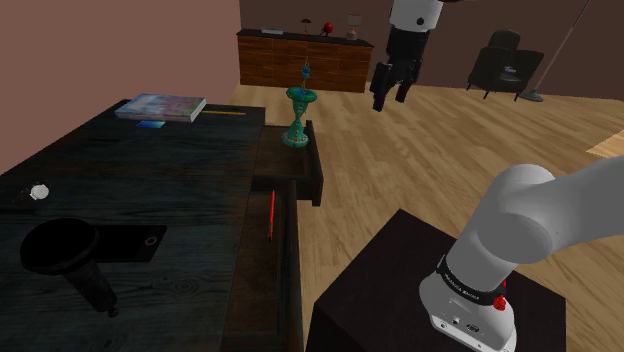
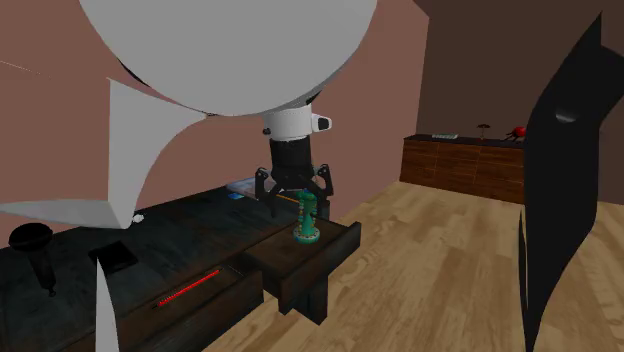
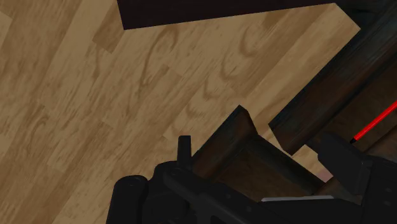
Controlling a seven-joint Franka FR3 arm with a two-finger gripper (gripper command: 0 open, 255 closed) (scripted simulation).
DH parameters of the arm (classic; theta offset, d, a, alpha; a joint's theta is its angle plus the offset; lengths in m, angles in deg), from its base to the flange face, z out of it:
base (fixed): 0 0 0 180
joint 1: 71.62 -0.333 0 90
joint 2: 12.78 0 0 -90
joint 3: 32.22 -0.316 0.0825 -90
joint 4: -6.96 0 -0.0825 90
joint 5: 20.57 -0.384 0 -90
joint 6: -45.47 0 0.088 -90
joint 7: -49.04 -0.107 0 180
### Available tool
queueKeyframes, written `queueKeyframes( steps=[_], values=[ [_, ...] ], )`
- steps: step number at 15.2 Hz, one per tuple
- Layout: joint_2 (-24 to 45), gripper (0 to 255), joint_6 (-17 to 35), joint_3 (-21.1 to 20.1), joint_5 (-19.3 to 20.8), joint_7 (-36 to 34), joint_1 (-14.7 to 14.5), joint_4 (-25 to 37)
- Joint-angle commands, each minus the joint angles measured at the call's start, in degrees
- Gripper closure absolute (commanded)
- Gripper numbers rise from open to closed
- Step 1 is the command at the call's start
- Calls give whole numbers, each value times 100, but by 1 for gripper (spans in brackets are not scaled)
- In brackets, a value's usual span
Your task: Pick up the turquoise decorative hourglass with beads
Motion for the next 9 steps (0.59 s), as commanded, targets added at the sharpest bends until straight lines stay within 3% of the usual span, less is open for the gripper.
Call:
queueKeyframes(
  steps=[1,9],
  values=[
    [0,0,0,0,0,0,0,0],
    [1934,0,364,241,-275,5,-24,1558]
  ],
)
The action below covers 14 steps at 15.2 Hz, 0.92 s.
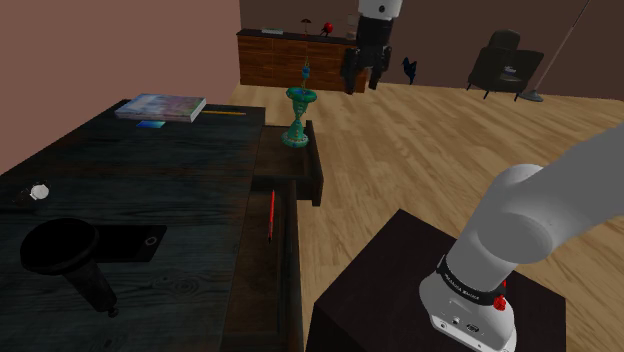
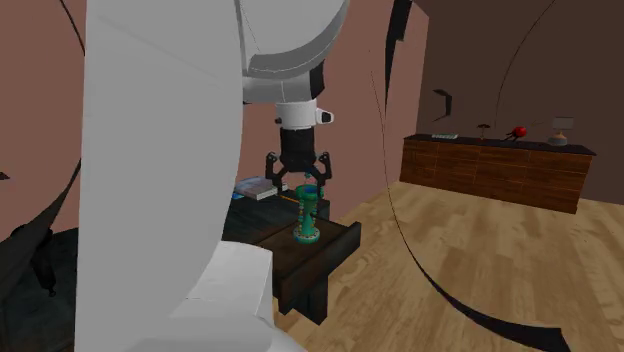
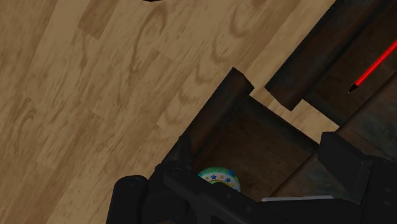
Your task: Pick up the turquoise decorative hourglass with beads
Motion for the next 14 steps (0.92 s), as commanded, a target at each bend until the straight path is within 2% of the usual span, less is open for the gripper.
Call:
queueKeyframes(
  steps=[1,8,14],
  values=[
    [513,0,24,60,-92,11,-12,485],
    [2183,0,-146,278,-492,120,6,2291],
    [3766,0,-669,429,-956,217,150,4336]
  ],
)
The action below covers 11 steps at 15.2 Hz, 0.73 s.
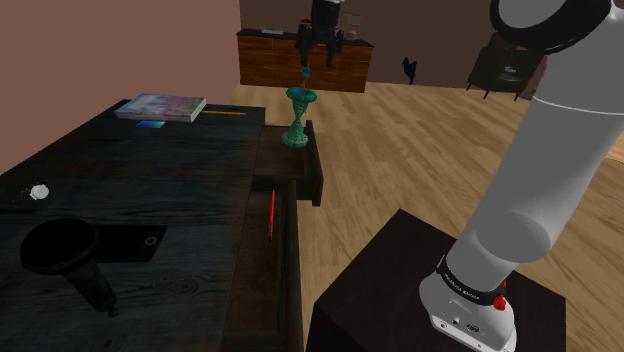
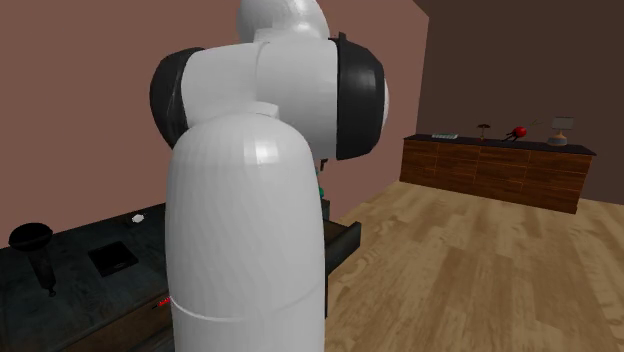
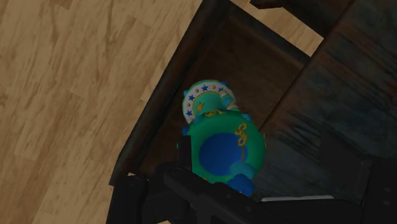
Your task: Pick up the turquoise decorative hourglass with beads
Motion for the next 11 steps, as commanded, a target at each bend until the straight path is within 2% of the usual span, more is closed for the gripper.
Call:
queueKeyframes(
  steps=[1,2,3,11],
  values=[
    [651,0,-279,35,-185,14,75,908],
    [969,0,-434,47,-277,16,131,1368],
    [1021,0,-461,42,-290,14,146,1446],
    [825,0,216,32,-257,58,99,574]
  ],
)
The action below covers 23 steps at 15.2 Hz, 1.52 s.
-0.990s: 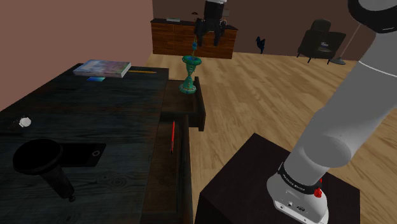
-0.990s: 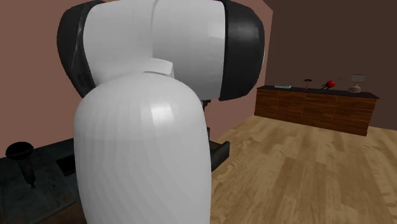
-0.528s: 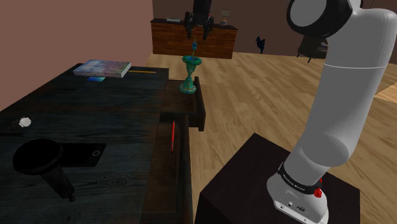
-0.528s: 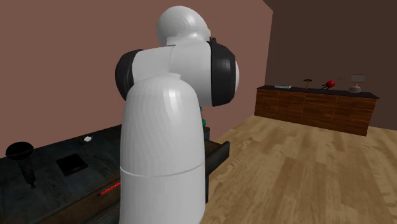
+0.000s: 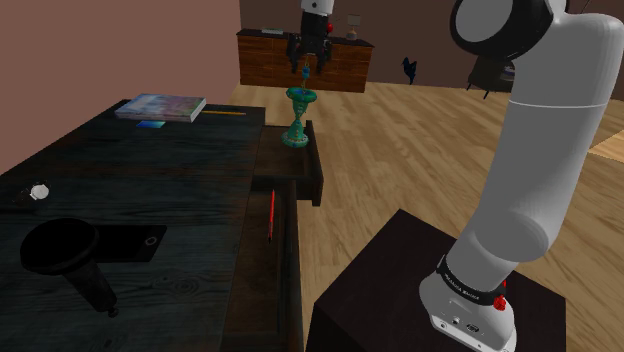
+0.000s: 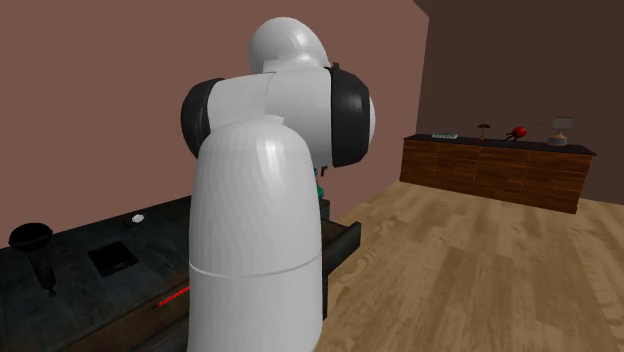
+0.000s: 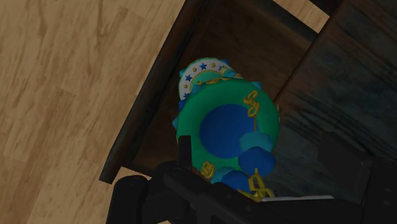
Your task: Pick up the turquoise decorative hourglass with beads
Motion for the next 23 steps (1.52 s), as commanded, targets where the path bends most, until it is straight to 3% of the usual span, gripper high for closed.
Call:
queueKeyframes(
  steps=[1,2,11,23],
  values=[
    [-27,0,71,-2,3,2,-7,-94],
    [-33,255,76,-1,4,4,-6,-104],
    [-27,255,71,-2,3,2,-7,-93],
    [356,255,-1047,9,-65,-69,86,1406]
  ],
)
